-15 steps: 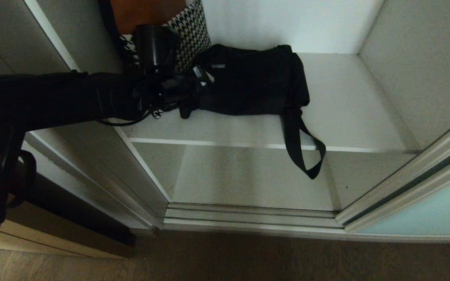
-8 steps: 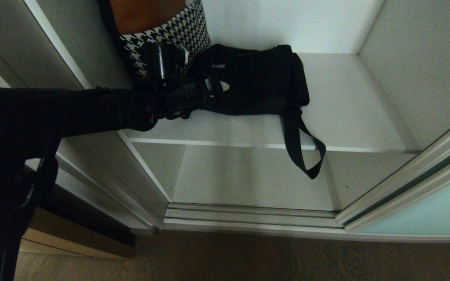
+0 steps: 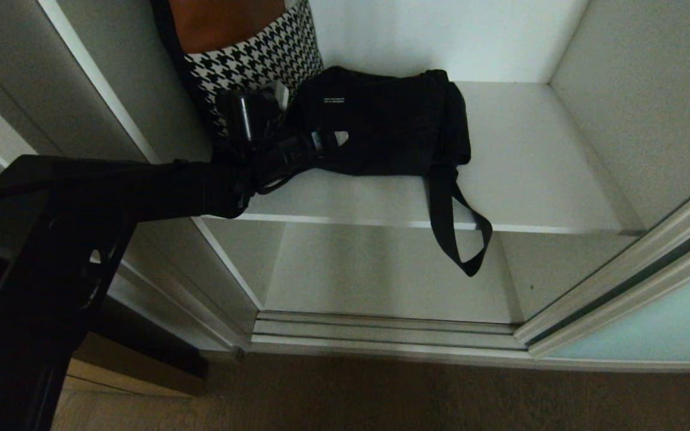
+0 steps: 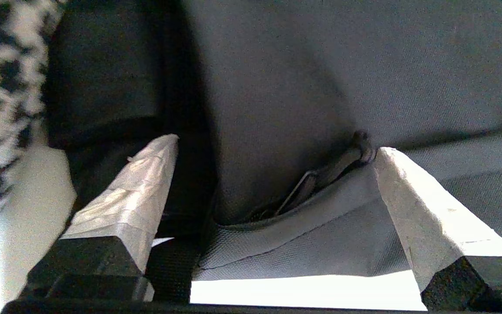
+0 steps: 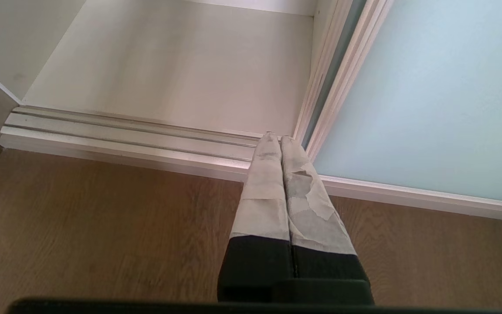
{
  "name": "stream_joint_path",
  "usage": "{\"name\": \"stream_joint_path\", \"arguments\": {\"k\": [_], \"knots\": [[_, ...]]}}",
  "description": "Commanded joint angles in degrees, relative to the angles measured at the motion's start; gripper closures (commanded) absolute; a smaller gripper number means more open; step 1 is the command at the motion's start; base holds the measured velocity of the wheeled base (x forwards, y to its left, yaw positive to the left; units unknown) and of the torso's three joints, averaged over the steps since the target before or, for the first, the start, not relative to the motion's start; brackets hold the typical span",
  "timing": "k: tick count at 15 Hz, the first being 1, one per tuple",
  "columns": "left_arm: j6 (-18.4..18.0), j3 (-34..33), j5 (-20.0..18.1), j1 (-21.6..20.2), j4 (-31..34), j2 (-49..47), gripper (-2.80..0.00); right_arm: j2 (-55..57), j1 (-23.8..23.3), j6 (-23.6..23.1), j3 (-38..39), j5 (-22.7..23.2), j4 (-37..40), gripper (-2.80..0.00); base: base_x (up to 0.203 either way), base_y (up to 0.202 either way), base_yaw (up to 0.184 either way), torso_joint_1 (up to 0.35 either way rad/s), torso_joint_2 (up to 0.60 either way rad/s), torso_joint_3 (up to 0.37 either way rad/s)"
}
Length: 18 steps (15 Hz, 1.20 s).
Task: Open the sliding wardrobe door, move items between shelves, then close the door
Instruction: Place the bag on the lower shelf
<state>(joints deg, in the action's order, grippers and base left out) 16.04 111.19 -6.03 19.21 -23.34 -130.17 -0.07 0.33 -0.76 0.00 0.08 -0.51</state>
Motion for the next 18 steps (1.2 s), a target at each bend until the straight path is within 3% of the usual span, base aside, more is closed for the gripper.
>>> {"name": "stream_joint_path", "arguments": {"k": [1,5,12,15,16,18], "knots": [[0.58,-0.1,-1.88,0.12,0.28,-0.5,-2.8,-0.01,0.02,-0.03,0.0,0.01,-0.02,0.0,0.0,0.0,0.0,0.0,0.0,0.0],[3.94,-0.18,-6.56,2.0,1.26,1.39,-2.8,-0.01,0.02,-0.03,0.0,0.01,-0.02,0.0,0.0,0.0,0.0,0.0,0.0,0.0],[3.62,-0.1,-10.73,4.52,1.09,-0.38,-2.8,-0.01,0.02,-0.03,0.0,0.01,-0.02,0.0,0.0,0.0,0.0,0.0,0.0,0.0],[3.38,-0.1,-10.67,4.43,0.58,-2.35,-2.8,-0.01,0.02,-0.03,0.0,0.01,-0.02,0.0,0.0,0.0,0.0,0.0,0.0,0.0],[3.64,-0.1,-10.67,4.43,0.67,-2.54,0.0,-0.01,0.02,-0.03,0.0,0.01,-0.02,0.0,0.0,0.0,0.0,0.0,0.0,0.0],[4.09,-0.1,-11.0,4.43,1.11,-2.8,0.0,-0.01,0.02,-0.03,0.0,0.01,-0.02,0.0,0.0,0.0,0.0,0.0,0.0,0.0]]}}
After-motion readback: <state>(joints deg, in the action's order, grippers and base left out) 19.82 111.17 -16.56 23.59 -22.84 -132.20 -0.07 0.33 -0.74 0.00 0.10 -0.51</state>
